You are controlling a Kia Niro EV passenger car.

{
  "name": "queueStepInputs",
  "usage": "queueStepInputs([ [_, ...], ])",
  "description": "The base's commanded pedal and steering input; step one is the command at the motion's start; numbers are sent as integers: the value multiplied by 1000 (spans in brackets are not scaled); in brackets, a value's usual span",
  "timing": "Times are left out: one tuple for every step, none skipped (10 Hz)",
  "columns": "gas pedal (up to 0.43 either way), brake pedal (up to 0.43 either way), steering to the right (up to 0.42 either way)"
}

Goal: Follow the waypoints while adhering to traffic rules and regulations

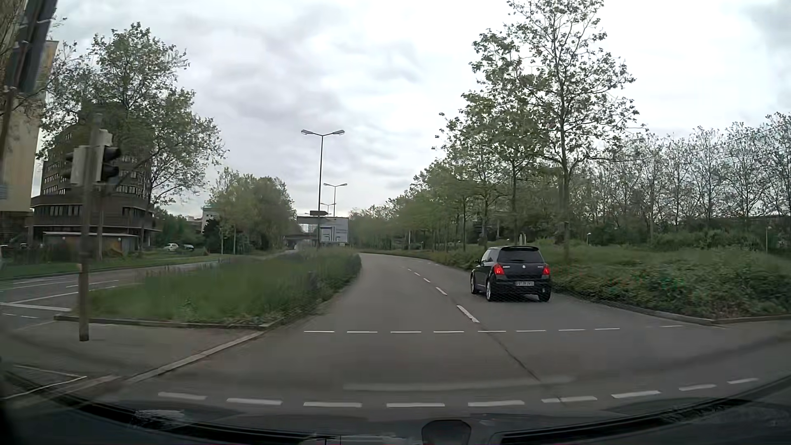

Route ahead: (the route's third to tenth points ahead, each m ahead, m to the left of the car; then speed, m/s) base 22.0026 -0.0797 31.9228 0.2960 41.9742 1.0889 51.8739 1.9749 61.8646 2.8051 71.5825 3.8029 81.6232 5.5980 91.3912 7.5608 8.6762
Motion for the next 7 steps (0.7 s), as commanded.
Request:
queueStepInputs([
  [138,0,-10],
  [138,0,-10],
  [138,0,-10],
  [138,0,-10],
  [138,0,-10],
  [138,0,-11],
  [138,0,-10],
])
